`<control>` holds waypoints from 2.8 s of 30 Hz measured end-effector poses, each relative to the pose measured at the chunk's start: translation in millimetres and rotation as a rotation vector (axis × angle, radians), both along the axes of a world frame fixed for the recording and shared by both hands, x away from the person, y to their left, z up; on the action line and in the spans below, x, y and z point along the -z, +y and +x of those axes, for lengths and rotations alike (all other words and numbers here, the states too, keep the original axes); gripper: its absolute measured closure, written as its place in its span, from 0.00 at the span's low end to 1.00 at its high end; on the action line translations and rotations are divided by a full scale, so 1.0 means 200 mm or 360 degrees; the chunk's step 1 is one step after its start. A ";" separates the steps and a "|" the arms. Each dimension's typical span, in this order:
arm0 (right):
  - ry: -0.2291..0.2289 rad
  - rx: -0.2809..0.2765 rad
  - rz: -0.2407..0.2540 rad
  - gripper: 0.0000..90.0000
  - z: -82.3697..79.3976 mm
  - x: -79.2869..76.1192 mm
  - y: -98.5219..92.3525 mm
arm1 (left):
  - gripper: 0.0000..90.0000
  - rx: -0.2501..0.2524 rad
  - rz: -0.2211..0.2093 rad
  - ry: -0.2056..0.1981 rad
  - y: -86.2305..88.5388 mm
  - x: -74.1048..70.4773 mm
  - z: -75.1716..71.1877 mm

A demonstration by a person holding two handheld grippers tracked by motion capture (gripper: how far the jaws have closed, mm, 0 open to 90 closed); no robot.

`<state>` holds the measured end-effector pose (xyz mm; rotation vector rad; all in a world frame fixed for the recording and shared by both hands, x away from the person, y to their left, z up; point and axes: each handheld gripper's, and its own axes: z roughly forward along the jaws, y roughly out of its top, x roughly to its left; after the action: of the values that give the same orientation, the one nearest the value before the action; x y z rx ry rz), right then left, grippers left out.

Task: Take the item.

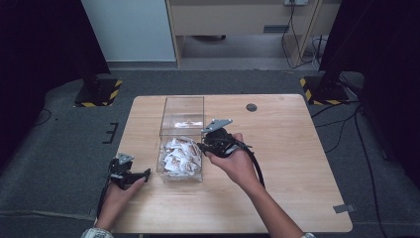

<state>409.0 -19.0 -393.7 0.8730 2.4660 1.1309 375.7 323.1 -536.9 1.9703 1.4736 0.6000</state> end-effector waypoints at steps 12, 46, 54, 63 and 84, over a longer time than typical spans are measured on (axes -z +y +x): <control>0.0069 -0.0074 -0.0009 0.79 0.00 0.10 0.12 | 0.00 0.0000 0.0000 0.0000 0.00 0.00 0.00; 0.0170 -0.0066 -0.0039 0.98 0.03 0.24 0.18 | 0.00 0.0000 0.0000 0.0000 0.00 0.00 0.00; 0.0165 -0.0080 -0.0009 1.00 0.02 0.21 0.16 | 0.00 0.0001 -0.0001 0.0000 0.00 0.00 0.00; 0.0134 -0.0090 0.0045 1.00 0.00 0.13 0.15 | 0.00 0.0001 0.0000 0.0000 0.00 0.00 0.00; 0.0090 -0.0111 0.0114 1.00 -0.03 0.02 0.14 | 0.00 0.0001 0.0000 0.0000 0.00 0.00 0.00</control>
<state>403.3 9.5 -397.1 0.8556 2.5337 1.2413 375.9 323.1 -536.9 1.9704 1.4732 0.5997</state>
